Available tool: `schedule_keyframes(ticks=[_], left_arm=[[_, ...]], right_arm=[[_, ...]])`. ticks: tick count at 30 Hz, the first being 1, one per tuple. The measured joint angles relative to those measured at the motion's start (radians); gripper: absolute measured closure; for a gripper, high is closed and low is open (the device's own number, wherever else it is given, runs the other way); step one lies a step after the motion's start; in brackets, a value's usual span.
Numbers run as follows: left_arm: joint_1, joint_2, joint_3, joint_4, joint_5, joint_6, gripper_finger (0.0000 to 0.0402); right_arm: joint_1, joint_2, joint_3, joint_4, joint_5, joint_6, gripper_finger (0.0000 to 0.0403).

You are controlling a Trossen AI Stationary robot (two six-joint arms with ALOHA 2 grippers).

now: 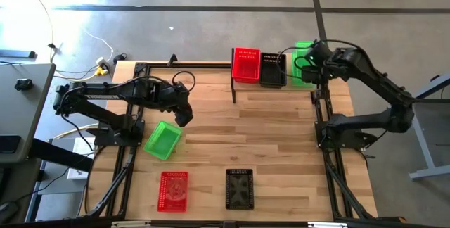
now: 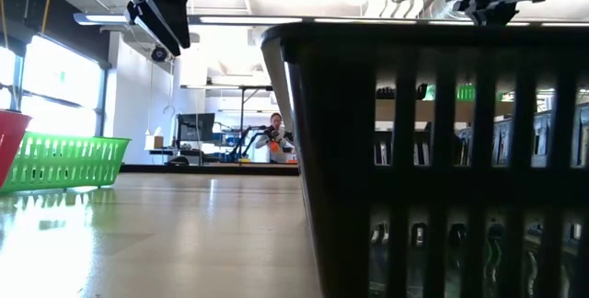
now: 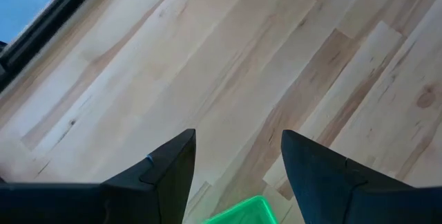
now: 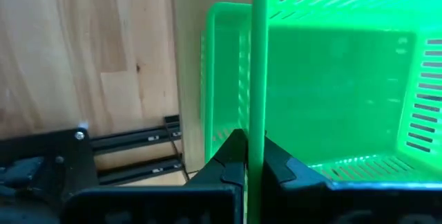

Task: Stack baskets on shelf by color
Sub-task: Stack the bottom green bin on top of the green bin on the shelf, then stack the red bin on top of the red bin on the shelf

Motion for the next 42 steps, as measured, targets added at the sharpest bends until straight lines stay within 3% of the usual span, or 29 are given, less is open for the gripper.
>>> schedule_keyframes(ticks=[15, 24, 35, 42], left_arm=[[0.000, 0.012, 0.000, 0.000, 0.019, -0.044, 0.0198], [0.000, 0.012, 0.000, 0.000, 0.019, -0.051, 0.0198], [0.000, 0.012, 0.000, 0.000, 0.019, -0.068, 0.0198], [0.000, 0.012, 0.000, 0.000, 0.019, -0.068, 0.0198]], right_arm=[[-0.070, 0.084, 0.000, -0.003, -0.100, -0.020, 0.0403], [-0.069, 0.085, 0.000, -0.003, -0.086, 0.000, 0.0399], [-0.069, 0.083, 0.000, -0.002, -0.024, 0.043, 0.0316], [-0.064, 0.079, 0.001, -0.015, -0.043, 0.113, 0.0295]])
